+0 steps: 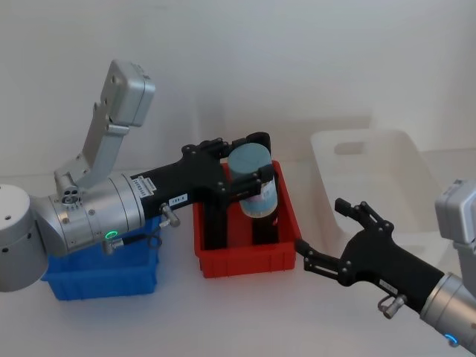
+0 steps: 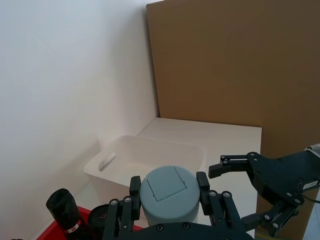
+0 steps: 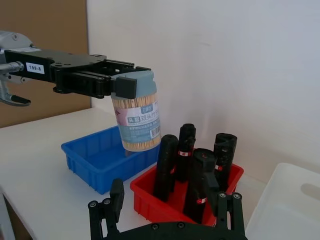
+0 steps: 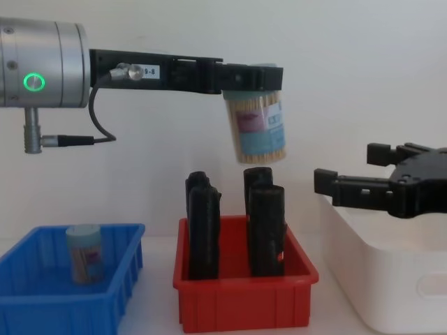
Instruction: Pick the cotton swabs from the blue box and place them into the white box.
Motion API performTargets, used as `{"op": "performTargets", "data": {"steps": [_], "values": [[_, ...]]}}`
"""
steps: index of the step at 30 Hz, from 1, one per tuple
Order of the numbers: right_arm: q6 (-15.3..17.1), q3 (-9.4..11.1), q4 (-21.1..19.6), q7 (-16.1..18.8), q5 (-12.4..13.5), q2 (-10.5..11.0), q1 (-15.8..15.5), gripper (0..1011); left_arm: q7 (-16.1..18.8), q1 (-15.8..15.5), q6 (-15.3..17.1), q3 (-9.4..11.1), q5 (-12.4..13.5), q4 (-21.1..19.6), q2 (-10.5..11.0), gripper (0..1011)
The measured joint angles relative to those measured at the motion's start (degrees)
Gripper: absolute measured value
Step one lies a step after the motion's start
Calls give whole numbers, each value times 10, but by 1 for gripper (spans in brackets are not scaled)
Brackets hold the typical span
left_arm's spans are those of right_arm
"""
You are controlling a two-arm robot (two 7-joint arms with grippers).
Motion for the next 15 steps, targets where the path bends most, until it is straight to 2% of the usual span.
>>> {"op": "performTargets", "data": {"steps": [15], "values": [[11, 3, 1, 63, -12, 6, 40, 1002, -2, -1, 0, 0, -1, 0, -1, 672]]}}
